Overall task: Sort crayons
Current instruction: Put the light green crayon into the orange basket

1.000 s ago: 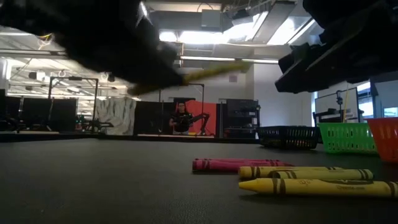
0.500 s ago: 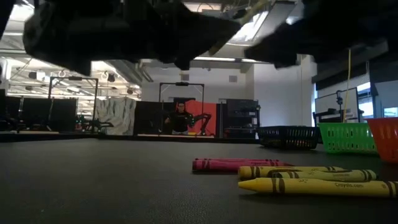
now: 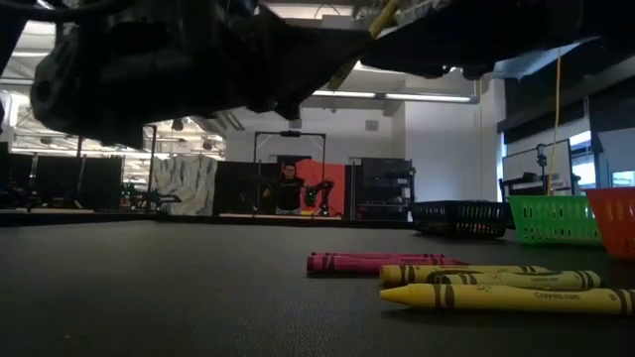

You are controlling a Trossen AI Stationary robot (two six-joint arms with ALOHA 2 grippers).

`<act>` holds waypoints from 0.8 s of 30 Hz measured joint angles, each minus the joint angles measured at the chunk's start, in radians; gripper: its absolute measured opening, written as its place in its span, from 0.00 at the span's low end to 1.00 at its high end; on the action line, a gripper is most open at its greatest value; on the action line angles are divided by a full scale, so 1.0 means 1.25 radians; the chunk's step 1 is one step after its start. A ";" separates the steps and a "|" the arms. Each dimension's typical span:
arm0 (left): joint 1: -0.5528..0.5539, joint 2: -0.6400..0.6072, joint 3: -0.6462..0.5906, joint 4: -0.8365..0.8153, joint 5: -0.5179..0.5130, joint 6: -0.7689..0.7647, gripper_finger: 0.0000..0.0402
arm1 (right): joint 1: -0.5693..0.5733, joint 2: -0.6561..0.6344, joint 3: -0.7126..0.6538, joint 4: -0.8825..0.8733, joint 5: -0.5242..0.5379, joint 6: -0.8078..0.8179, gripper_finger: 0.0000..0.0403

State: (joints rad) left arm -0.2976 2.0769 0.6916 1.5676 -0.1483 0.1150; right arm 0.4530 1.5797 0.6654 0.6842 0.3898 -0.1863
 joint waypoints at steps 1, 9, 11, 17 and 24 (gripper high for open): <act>-0.003 -0.008 -0.010 0.000 -0.013 0.000 0.02 | 0.000 -0.005 0.002 -0.011 -0.006 0.008 0.45; -0.004 -0.031 -0.044 -0.001 -0.066 -0.003 0.02 | -0.006 -0.044 0.003 -0.027 -0.079 0.052 0.45; -0.002 -0.031 -0.035 -0.003 -0.055 -0.002 0.02 | -0.016 -0.036 0.003 0.005 -0.082 0.043 0.45; -0.005 -0.031 -0.017 -0.007 -0.038 0.001 0.02 | -0.051 -0.006 0.003 0.045 -0.147 0.059 0.42; -0.006 -0.031 -0.017 -0.010 -0.028 0.002 0.02 | -0.049 -0.004 0.003 0.071 -0.182 0.018 0.11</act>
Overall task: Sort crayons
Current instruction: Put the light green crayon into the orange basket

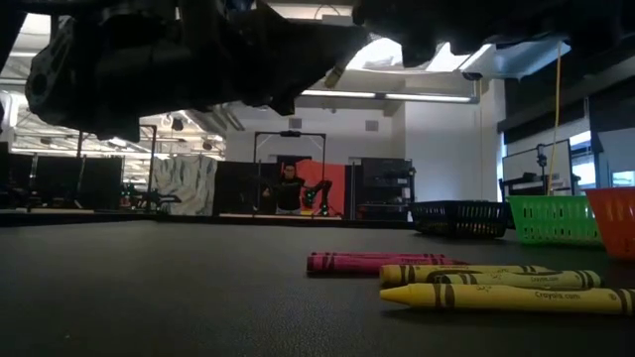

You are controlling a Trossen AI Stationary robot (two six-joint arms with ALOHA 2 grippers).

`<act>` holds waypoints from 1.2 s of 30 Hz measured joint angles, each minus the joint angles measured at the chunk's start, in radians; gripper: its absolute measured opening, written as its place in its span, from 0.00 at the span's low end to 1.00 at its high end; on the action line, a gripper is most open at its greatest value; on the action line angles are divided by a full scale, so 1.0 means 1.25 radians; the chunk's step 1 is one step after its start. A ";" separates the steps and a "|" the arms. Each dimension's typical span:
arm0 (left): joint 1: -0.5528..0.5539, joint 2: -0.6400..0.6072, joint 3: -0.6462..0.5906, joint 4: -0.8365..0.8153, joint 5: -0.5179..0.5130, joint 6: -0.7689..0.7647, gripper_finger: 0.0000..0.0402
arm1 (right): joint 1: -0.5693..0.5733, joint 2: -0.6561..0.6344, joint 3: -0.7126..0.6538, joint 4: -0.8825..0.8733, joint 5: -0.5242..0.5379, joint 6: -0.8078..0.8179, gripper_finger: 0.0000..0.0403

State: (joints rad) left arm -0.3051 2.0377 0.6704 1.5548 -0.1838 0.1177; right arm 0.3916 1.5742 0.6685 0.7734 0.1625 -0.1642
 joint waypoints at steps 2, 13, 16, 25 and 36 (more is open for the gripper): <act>0.001 0.000 0.000 -0.003 0.004 -0.003 0.02 | 0.000 0.000 0.000 -0.007 0.003 -0.005 0.04; -0.002 0.000 -0.001 -0.040 0.011 -0.067 0.26 | 0.002 -0.101 0.007 -0.246 0.030 0.071 0.03; -0.002 -0.001 0.000 -0.060 0.011 -0.069 0.31 | 0.013 -0.180 0.025 -0.441 0.030 0.154 0.04; -0.003 -0.001 0.008 -0.066 0.016 -0.070 0.33 | 0.075 -0.342 0.097 -0.984 -0.068 0.486 0.04; -0.005 -0.001 0.023 -0.071 0.017 -0.071 0.33 | 0.254 -0.390 0.092 -1.349 -0.066 0.925 0.05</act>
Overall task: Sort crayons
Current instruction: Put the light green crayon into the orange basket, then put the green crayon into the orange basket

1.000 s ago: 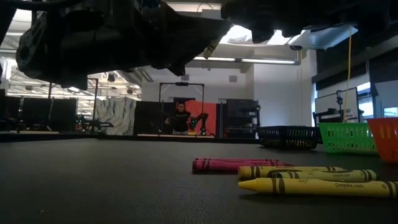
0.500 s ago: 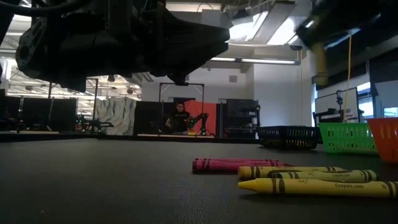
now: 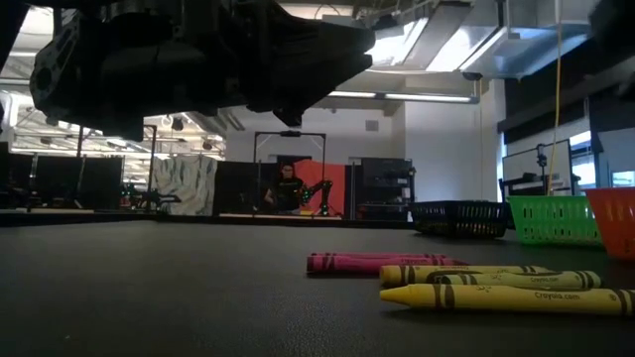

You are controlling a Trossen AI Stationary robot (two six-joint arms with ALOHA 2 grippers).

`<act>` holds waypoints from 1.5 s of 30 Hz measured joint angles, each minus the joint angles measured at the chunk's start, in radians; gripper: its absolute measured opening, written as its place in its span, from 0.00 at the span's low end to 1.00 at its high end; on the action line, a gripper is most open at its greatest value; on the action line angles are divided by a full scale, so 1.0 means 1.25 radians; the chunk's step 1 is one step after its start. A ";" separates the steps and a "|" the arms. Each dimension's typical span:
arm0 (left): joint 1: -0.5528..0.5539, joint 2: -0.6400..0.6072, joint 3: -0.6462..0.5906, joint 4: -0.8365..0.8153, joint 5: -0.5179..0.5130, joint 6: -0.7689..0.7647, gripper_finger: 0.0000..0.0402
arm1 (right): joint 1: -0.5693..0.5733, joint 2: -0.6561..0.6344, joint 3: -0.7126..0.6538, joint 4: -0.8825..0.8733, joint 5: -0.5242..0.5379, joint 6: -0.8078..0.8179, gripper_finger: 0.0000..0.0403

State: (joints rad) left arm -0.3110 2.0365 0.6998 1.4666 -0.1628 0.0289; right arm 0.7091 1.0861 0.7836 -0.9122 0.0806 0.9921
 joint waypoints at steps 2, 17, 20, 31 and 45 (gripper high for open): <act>0.000 0.000 0.000 0.000 0.000 0.000 0.33 | 0.019 0.003 -0.022 -0.008 0.002 0.041 0.06; -0.004 0.000 0.000 0.000 -0.002 0.000 0.33 | -0.027 0.002 -0.065 0.071 -0.107 0.070 0.40; -0.004 0.000 0.000 0.000 -0.002 0.000 0.33 | -0.028 0.005 -0.065 0.227 -0.010 -0.048 0.43; -0.004 0.000 0.000 -0.002 -0.003 0.000 0.33 | -0.028 0.245 -0.064 0.683 0.040 -0.452 0.34; -0.003 0.000 0.000 -0.016 -0.008 0.000 0.33 | -0.035 0.528 -0.063 1.021 0.076 -0.572 0.20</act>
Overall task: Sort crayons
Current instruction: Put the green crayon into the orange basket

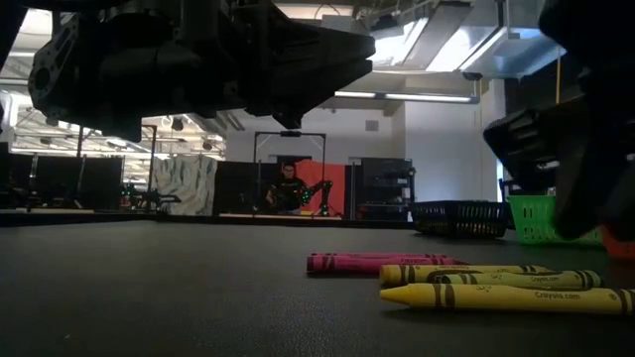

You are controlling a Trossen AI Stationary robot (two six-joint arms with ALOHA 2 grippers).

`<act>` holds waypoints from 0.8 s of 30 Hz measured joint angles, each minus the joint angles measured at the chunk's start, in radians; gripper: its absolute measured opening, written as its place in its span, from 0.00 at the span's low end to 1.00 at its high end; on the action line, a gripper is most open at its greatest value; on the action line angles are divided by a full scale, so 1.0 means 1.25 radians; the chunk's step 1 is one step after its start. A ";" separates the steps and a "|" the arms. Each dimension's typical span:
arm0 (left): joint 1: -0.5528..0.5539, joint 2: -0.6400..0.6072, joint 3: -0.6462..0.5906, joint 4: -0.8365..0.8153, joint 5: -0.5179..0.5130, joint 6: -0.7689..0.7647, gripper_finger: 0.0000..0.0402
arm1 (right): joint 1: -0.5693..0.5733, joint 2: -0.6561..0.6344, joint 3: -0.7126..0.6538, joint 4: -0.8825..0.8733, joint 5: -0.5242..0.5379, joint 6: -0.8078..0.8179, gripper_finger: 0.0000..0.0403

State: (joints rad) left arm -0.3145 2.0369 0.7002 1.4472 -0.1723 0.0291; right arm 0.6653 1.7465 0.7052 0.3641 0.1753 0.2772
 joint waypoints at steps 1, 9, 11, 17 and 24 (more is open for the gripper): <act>0.000 0.000 0.000 0.000 0.000 0.000 0.33 | -0.004 0.004 0.000 0.004 0.008 -0.008 0.20; 0.000 0.000 0.000 -0.006 0.000 0.000 0.33 | -0.010 0.005 0.000 -0.007 0.034 -0.032 0.19; 0.000 0.000 0.000 -0.007 0.000 0.000 0.33 | -0.009 0.005 0.000 -0.020 0.035 -0.034 0.19; 0.000 0.000 0.000 -0.009 0.001 0.000 0.33 | -0.009 0.008 0.000 -0.029 0.035 -0.042 0.19; 0.000 0.000 0.000 -0.009 0.001 0.000 0.33 | -0.009 0.052 0.000 0.005 0.026 -0.055 0.19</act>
State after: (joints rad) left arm -0.3145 2.0369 0.7002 1.4361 -0.1709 0.0292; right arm 0.6538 1.8114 0.7052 0.3700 0.2077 0.2090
